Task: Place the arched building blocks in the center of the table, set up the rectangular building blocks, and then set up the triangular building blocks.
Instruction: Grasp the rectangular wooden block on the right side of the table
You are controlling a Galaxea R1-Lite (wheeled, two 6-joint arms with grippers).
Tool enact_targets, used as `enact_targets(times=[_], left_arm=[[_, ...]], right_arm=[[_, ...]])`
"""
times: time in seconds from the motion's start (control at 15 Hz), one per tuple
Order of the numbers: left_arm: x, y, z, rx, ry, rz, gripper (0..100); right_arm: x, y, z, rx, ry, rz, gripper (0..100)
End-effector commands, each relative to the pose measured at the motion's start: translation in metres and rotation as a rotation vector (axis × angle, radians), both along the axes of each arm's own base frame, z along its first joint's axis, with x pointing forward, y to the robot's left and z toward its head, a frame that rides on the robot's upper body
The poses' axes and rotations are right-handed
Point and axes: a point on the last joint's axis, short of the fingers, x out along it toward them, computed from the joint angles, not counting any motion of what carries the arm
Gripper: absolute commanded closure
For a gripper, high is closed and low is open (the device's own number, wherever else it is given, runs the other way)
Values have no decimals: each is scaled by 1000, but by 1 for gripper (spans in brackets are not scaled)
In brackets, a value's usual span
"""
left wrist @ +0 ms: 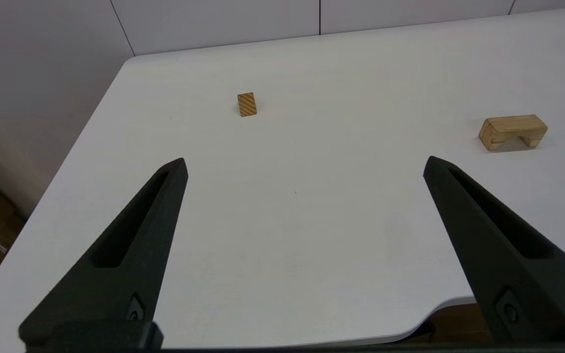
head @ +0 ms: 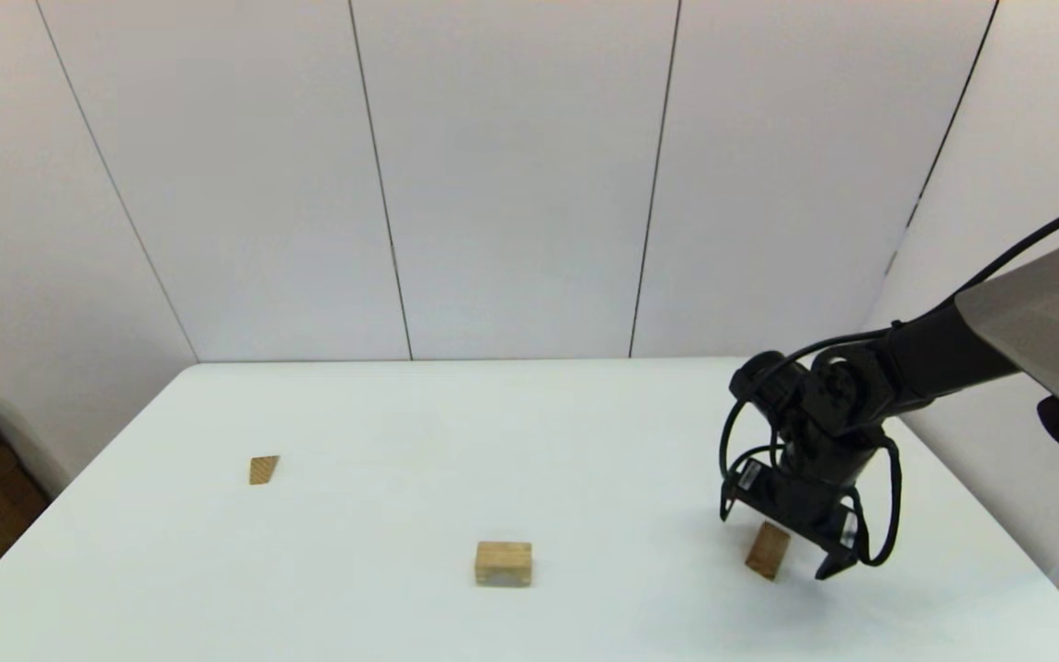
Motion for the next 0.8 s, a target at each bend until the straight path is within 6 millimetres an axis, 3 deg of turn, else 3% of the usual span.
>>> enact_targets(times=[0.07,0.4,0.47,0.8], left_arm=[[0,0,0,0,1,1,0],[0,0,0,0,1,1,0],[0,0,0,-1,1,1,0],[0,0,0,-1,1,1,0]], right_arm=[[-1,1,-1,4,10,-1,0],[-1,1,-6,-2,23,-2,0],[0,1,-8,-7,25,-1,100],[-1,1,-7,-2,26,4,100]])
